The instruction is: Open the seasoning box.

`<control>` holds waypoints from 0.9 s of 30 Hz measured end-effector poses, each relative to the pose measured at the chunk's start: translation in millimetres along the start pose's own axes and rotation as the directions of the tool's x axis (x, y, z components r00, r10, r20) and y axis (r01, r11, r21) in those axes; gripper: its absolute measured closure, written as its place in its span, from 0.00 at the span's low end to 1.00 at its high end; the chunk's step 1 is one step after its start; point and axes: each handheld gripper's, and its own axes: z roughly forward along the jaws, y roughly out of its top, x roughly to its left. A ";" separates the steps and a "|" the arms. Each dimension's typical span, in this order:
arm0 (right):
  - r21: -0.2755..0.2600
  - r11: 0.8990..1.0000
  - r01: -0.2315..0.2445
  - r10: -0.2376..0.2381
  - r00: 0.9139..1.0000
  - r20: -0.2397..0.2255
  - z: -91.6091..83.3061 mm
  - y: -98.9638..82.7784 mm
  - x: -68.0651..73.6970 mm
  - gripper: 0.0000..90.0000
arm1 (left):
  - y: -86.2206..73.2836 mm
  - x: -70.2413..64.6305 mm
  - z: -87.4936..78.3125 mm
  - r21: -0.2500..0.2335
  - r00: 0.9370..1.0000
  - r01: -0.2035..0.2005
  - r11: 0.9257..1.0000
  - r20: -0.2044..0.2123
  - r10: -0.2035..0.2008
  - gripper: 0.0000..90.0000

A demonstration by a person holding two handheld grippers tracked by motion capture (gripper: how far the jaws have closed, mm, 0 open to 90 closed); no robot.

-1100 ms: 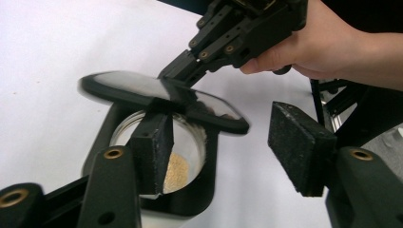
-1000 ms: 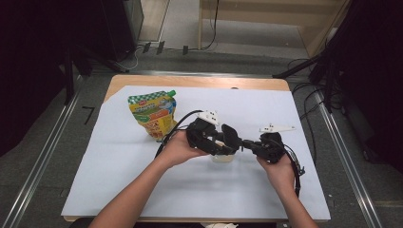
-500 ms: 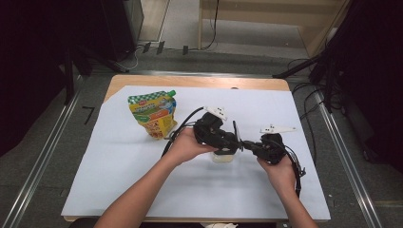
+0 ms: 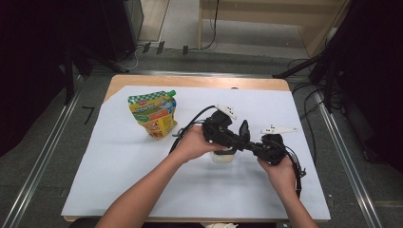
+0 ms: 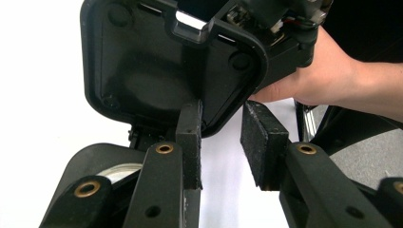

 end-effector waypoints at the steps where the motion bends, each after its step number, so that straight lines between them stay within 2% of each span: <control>1: -0.006 1.000 0.002 -0.002 1.000 -0.003 -1.3 -1.5 0.3 1.00 | -0.7 -0.8 -1.9 0.006 1.000 -0.002 1.000 -0.001 0.002 0.76; 4: -0.010 1.000 0.005 -0.005 1.000 -0.001 -8.1 -4.6 2.2 1.00 | -3.4 -2.1 -11.0 0.005 1.000 -0.005 1.000 -0.026 0.005 0.69; 9: -0.035 0.999 0.001 -0.002 1.000 -0.017 -26.5 -9.5 8.2 1.00 | -11.1 0.1 -31.0 -0.007 0.999 0.021 1.000 -0.043 -0.021 0.67; 11: -0.039 0.999 0.007 -0.008 1.000 -0.029 -32.4 -12.1 14.4 0.99 | -15.1 1.1 -37.9 -0.015 0.998 0.026 1.000 -0.049 -0.027 0.66; 15: -0.036 0.998 0.042 -0.043 0.998 -0.045 -38.1 -17.4 30.4 0.97 | -24.0 3.4 -48.8 -0.017 0.996 0.061 0.998 -0.058 -0.062 0.65; 22: -0.028 0.994 0.103 -0.106 0.989 -0.105 -34.3 -21.8 61.0 0.88 | -44.1 8.0 -63.8 -0.045 0.992 0.094 0.995 -0.083 -0.098 0.66; 25: -0.021 0.993 0.113 -0.114 0.984 -0.136 -28.4 -20.7 69.6 0.86 | -52.4 8.5 -70.8 -0.045 0.988 0.096 0.994 -0.118 -0.101 0.64; 27: -0.020 0.992 0.121 -0.122 0.980 -0.154 -23.3 -20.7 73.8 0.82 | -59.0 8.6 -75.5 -0.060 0.986 0.106 0.993 -0.123 -0.113 0.63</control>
